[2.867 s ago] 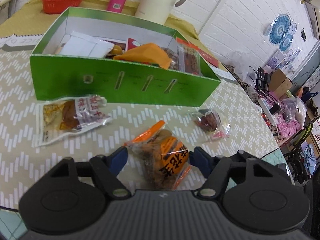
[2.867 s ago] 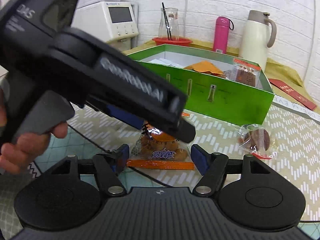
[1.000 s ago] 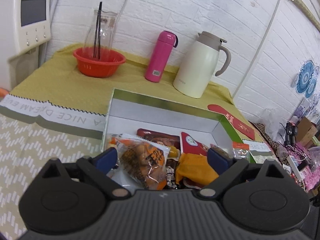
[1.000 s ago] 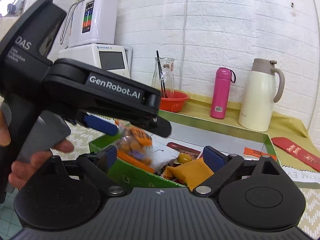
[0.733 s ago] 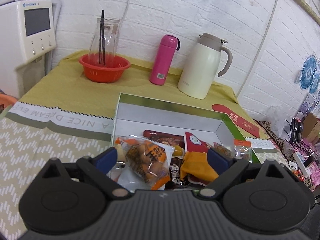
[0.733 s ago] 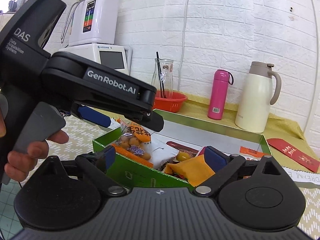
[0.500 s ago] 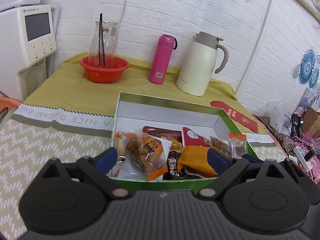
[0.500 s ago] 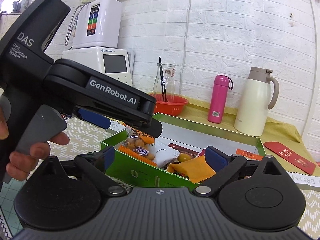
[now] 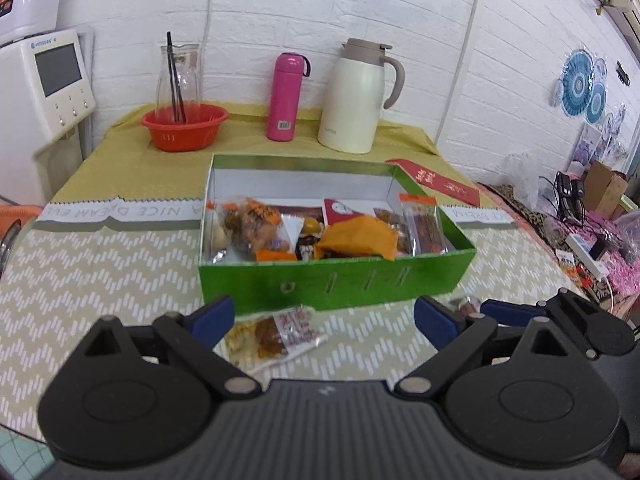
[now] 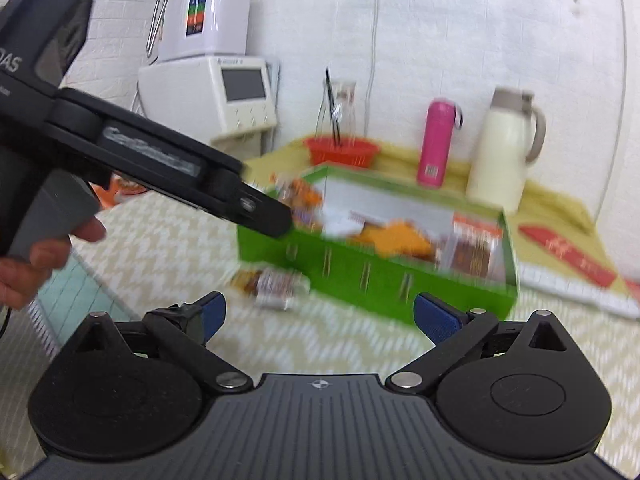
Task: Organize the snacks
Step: 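Move the right gripper to the wrapped chocolate ball and grasp it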
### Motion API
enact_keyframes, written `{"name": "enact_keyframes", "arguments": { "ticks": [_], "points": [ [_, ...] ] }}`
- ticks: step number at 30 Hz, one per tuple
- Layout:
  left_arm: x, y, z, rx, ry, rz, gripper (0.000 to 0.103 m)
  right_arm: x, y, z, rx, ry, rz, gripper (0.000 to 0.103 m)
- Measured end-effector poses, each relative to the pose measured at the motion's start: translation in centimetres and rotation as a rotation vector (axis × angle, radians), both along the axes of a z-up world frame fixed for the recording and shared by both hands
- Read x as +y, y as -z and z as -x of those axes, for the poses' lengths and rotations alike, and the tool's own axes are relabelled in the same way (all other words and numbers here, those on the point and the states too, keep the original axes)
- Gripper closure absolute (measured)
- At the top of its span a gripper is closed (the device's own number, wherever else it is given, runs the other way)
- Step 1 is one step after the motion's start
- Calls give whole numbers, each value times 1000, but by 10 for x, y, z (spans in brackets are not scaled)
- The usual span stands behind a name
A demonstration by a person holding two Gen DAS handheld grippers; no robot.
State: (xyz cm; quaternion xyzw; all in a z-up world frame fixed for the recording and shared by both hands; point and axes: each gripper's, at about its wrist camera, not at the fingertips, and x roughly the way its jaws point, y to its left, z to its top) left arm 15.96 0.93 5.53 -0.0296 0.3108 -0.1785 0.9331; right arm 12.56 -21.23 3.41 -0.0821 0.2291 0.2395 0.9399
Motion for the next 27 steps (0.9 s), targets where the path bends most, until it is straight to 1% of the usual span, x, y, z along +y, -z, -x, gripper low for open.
{"name": "enact_keyframes", "arguments": {
  "ticks": [2,4,8,10,14,17,19,22,23,24,25,26,27],
  "points": [
    [4,13,17,20,16,-21,8,-15,11,10,32,11,12,0],
    [8,27,33,47,42,-27,8,-30,24,21,49,36,52,0],
    [17,53,56,104,47,-17,8,-49,43,20,86,105,109,0],
    [22,61,66,118,35,-4,8,-57,44,10,101,154,90,0],
    [36,69,81,138,-3,36,8,-64,41,-12,70,235,52,0],
    [44,71,87,143,-20,34,8,-66,42,-34,66,303,44,0],
    [45,70,89,139,-19,25,8,-67,45,-46,80,341,28,0],
    [48,71,89,138,-22,31,8,-73,54,-61,135,390,-3,0],
    [48,72,87,141,-23,36,8,-75,56,-62,139,392,-12,16],
    [49,72,87,145,-24,41,8,-74,55,-60,130,397,-7,34],
    [49,73,86,149,-25,45,8,-74,54,-58,129,392,-2,61],
    [49,74,85,153,-25,47,8,-74,53,-55,136,375,-6,78],
    [49,75,84,158,-26,49,8,-74,52,-52,145,347,-14,81]
  ]
}}
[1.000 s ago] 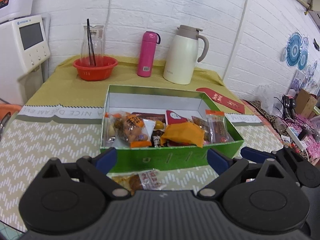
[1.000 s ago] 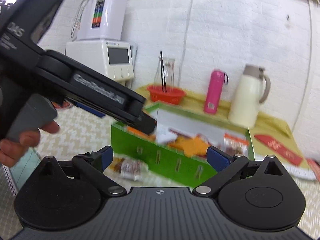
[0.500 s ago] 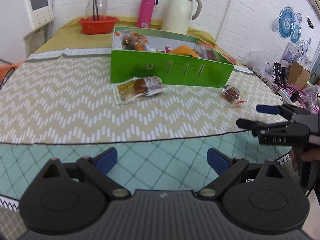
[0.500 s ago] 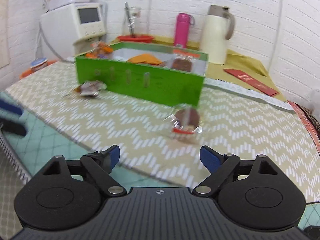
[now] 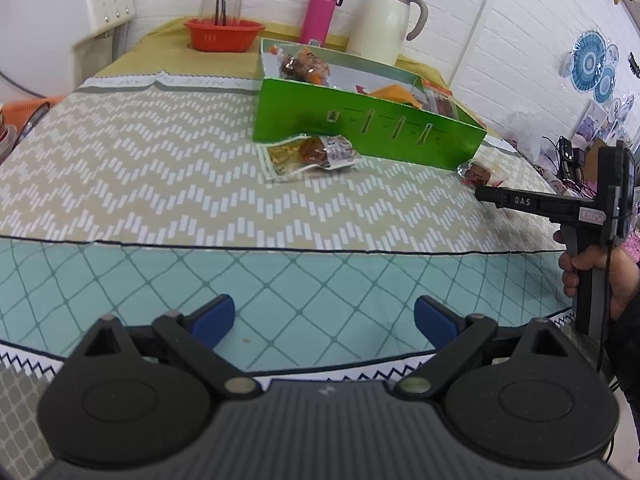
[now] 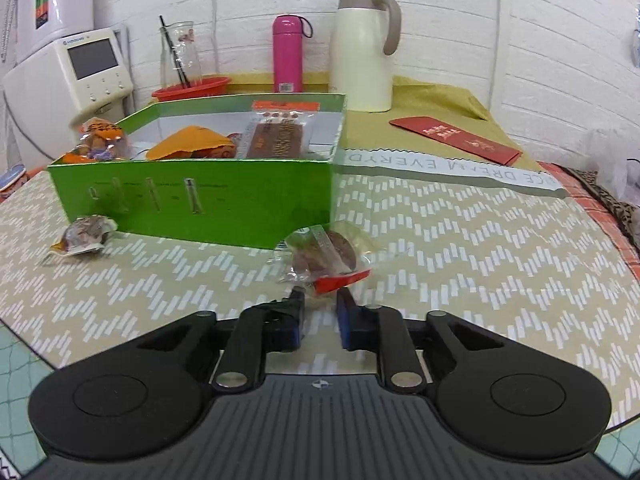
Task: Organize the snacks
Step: 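Move the right gripper to the wrapped chocolate ball and grasp it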
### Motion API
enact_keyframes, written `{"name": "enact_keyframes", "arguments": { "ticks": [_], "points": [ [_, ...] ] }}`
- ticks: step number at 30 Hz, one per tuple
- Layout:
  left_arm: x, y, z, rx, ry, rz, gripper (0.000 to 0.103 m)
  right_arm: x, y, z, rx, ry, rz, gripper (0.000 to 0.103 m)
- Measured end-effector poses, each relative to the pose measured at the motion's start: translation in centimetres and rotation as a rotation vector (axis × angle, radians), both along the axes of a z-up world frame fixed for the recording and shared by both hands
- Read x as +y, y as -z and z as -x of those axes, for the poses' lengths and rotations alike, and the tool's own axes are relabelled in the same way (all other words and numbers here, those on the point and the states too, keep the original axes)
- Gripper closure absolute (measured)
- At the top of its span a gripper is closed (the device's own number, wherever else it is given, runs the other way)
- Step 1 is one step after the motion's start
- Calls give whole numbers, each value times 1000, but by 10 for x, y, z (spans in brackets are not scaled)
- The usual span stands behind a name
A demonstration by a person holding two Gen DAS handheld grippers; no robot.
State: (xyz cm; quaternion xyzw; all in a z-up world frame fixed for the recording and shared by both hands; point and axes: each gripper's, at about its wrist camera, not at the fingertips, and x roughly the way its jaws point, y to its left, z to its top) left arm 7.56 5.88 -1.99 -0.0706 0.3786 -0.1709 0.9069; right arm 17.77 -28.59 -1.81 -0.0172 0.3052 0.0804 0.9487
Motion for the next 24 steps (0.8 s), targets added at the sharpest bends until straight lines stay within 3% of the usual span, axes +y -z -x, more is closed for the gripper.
{"name": "enact_keyframes", "arguments": {
  "ticks": [2,9,12,13,14,15,17,19,20,21,23,24],
  "points": [
    [-1,1,-1,3,-2,1,8,6,-1,8,6,-44,15,84],
    [-1,-1,0,0,0,5,8,22,-6,34,4,-174,1,83],
    [0,-3,1,-6,-3,4,8,24,-17,43,-86,-179,39,60],
    [-1,-4,1,-7,-4,5,8,24,-20,42,-122,-158,59,42],
    [-2,-5,1,-11,-5,7,8,23,-23,39,-147,-132,72,11],
    [-2,-5,2,-15,-4,9,8,21,-26,33,-168,-93,75,0],
    [-4,-7,4,-22,0,11,8,15,-25,14,-169,-46,70,0],
    [-5,-8,5,-28,4,12,8,10,-18,-6,-113,-4,71,0],
    [-4,-9,6,-31,5,11,8,9,-14,-14,-81,9,70,11],
    [-3,-9,6,-33,4,10,8,7,-9,-19,-46,14,56,14],
    [-1,-9,7,-33,-3,10,8,6,-5,-18,-13,8,23,28],
    [1,-9,7,-31,-9,12,8,7,-4,-13,-13,-15,8,29]
  ]
}}
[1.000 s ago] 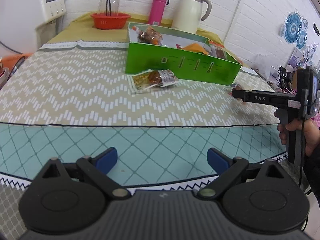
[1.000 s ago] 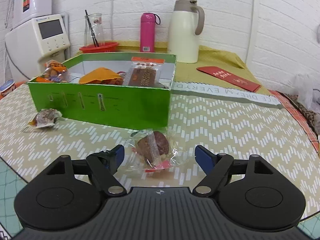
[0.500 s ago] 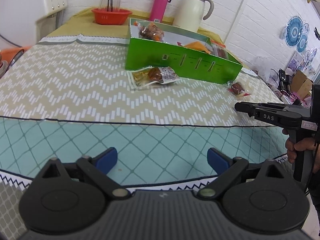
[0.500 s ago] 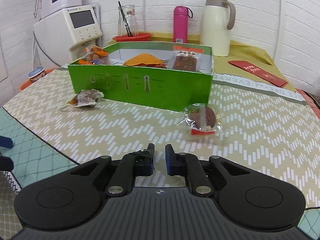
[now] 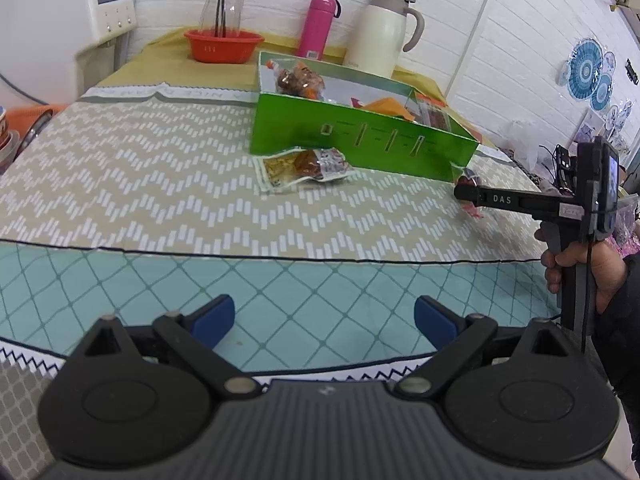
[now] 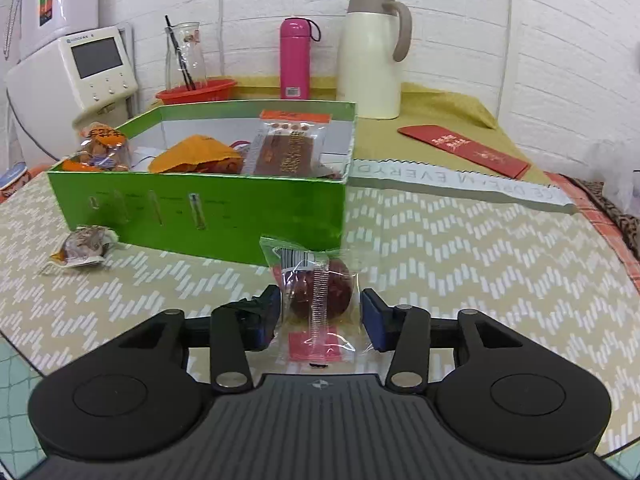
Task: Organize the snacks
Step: 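Move the right gripper to the wrapped chocolate ball and grasp it, then carry the chocolate ball with the right gripper into the box and release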
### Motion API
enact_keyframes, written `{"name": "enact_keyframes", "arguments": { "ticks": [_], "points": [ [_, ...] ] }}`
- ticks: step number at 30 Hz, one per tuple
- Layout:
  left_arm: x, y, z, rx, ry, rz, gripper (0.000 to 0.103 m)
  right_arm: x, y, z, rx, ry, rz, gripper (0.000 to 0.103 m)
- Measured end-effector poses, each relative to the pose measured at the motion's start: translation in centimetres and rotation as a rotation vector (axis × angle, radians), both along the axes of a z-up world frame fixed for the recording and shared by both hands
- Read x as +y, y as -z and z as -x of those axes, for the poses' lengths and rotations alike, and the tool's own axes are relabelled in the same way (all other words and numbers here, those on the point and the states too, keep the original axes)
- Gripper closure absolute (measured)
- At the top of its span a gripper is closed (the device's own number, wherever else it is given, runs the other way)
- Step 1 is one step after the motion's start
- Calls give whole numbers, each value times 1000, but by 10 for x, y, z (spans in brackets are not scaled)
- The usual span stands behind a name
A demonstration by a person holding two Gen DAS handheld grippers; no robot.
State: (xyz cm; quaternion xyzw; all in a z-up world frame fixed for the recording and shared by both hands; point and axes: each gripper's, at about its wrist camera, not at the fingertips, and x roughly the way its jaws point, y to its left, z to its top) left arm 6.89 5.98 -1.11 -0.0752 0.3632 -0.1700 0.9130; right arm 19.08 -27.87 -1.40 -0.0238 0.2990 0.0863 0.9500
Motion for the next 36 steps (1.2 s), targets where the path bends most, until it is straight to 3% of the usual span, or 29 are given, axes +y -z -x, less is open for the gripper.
{"name": "enact_keyframes", "arguments": {
  "ticks": [11,12,14,16,19,25,27,29,30,33,36],
  "points": [
    [-17,-7,-10,-13,37,46,8,59,-2,73,17,-305,19,28],
    [-20,-10,-12,-17,46,50,8,61,-3,79,13,-315,17,26],
    [-29,-14,-15,-32,78,47,8,63,-3,90,-6,-325,11,7],
    [-41,-18,-21,-41,132,29,8,64,-3,96,-19,-316,22,1],
    [-59,-18,-33,-39,191,22,8,62,-4,100,-15,-292,46,1],
    [-82,-14,-63,9,281,120,8,57,-2,103,-4,-287,0,2],
    [-87,-11,-73,30,278,102,13,55,-1,103,-2,-274,-29,2],
    [-90,-8,-79,51,296,96,28,52,0,103,6,-265,-57,2],
    [-92,-5,-81,70,305,100,41,51,2,102,13,-263,-67,2],
    [-95,2,-86,97,313,104,44,50,5,99,21,-250,-67,2],
    [-100,7,-88,102,328,101,49,50,4,97,15,-258,-75,13]
  ]
}}
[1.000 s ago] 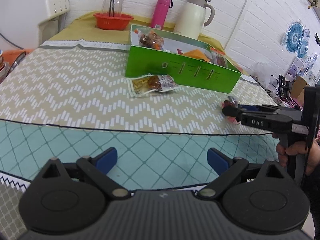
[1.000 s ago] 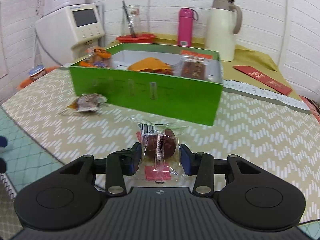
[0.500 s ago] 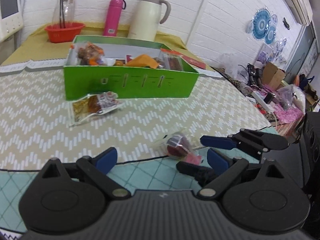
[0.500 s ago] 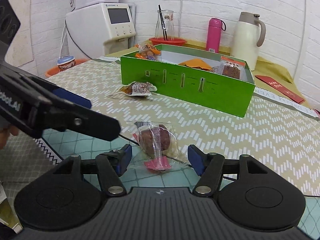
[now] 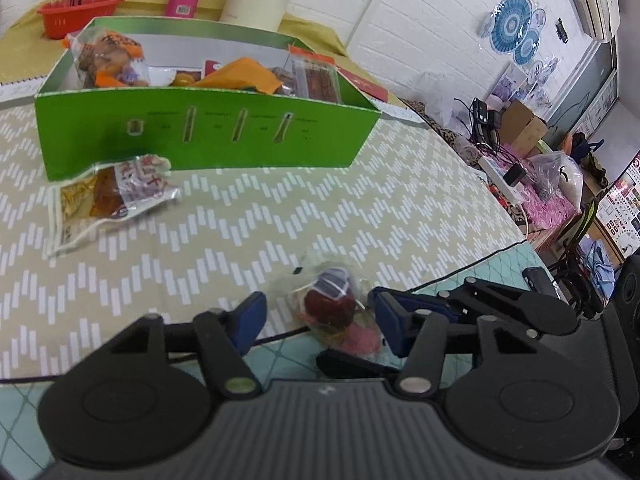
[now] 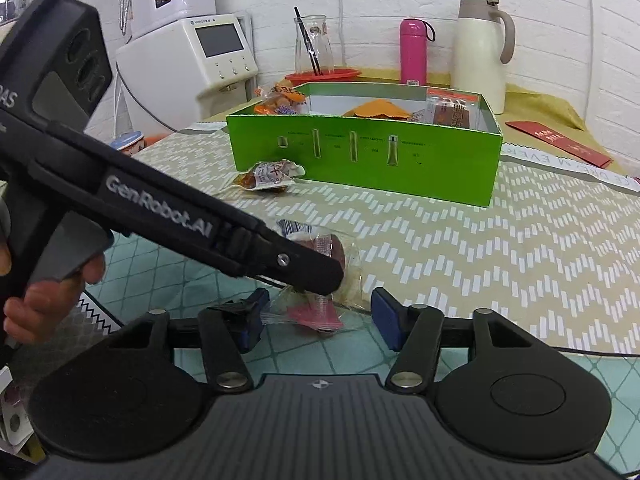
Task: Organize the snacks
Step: 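Carry the chocolate ball with the right gripper into the box and release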
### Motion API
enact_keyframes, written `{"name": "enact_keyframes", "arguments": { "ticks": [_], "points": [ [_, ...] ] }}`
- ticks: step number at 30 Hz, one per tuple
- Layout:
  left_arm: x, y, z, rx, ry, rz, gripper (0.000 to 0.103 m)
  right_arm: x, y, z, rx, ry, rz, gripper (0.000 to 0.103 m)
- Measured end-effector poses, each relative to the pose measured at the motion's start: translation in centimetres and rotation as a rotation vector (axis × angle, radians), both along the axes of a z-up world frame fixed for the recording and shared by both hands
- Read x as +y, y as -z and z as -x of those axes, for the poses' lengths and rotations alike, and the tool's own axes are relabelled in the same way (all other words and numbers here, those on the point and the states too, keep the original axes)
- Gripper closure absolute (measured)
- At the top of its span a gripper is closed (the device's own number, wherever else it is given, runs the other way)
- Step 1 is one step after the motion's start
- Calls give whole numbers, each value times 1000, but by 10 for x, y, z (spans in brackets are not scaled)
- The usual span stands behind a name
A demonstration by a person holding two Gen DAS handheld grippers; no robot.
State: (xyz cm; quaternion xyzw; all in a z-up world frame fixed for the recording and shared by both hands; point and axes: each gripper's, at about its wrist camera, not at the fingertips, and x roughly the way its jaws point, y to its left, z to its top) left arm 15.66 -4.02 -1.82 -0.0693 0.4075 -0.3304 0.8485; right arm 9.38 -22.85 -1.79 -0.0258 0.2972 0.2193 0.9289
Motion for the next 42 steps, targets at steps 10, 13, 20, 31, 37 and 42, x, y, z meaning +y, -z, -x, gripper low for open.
{"name": "enact_keyframes", "arguments": {
  "ticks": [10,13,20,31,37,42],
  "points": [
    [-3,-17,10,-56,8,-4,67,11,-8,7,-61,-28,47,28],
    [4,-38,11,-111,-8,20,67,12,-26,7,-117,-32,32,28],
    [16,-85,-10,-219,-62,59,67,18,-65,-21,-236,-22,-41,28],
    [27,-98,-82,-208,-125,76,67,28,-67,-88,-261,19,-160,29],
    [29,-86,-106,-196,-136,51,67,32,-55,-110,-237,15,-179,29],
    [31,-79,-119,-193,-140,27,67,37,-48,-121,-228,8,-172,29]
  ]
}}
